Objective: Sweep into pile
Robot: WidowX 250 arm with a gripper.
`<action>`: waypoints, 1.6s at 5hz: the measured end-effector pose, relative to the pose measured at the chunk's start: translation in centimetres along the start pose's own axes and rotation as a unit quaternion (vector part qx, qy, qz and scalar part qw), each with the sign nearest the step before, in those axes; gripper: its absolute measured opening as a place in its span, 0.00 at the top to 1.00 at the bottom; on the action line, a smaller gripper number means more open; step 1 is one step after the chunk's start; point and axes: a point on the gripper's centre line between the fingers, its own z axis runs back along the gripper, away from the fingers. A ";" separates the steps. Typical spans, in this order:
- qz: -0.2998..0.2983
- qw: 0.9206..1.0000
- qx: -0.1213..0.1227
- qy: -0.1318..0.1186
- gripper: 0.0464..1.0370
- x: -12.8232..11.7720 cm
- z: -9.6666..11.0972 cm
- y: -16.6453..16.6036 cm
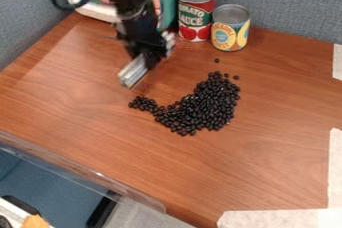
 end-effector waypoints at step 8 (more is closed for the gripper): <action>0.105 0.994 -0.023 0.015 0.67 -5.5 -0.9 -5.7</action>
